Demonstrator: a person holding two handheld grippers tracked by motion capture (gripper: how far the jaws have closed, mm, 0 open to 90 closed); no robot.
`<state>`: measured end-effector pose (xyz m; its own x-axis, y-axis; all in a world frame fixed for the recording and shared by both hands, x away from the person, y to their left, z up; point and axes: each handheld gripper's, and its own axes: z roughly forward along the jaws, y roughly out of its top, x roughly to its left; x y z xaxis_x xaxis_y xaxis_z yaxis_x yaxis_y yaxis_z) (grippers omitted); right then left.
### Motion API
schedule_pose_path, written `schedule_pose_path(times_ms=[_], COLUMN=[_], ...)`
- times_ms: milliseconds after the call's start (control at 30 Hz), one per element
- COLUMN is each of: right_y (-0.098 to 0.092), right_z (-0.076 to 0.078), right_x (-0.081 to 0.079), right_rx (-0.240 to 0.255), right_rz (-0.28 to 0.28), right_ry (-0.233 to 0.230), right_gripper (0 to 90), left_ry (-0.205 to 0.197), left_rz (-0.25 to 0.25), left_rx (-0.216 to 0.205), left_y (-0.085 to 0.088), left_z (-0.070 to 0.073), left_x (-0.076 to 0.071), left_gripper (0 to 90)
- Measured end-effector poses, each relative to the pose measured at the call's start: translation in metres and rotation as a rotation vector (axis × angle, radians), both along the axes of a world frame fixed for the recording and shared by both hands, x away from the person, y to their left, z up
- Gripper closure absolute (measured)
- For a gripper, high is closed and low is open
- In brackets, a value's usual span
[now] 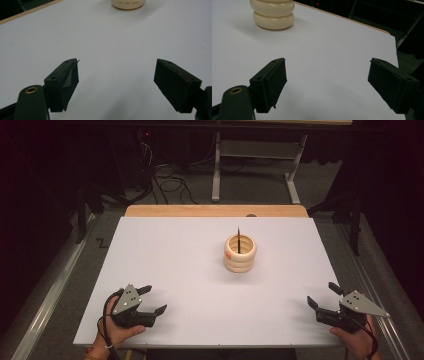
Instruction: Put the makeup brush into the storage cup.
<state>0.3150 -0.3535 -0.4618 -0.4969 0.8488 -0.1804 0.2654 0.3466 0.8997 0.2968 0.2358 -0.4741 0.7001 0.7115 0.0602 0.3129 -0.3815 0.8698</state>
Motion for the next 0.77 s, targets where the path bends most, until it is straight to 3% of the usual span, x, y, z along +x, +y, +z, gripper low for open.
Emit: schedule_pose_path(times_ms=[767], right_y=[0.0003], right_z=[0.0021], right_x=[-0.0029], right_rx=[0.013], right_rz=[0.016], right_ry=[-0.002], right_gripper=[16.2], left_ry=[-0.006], left_rz=[0.005], left_rx=[-0.002], left_y=[0.0018], left_z=[0.0015], left_x=[0.0001], left_gripper=[20.7])
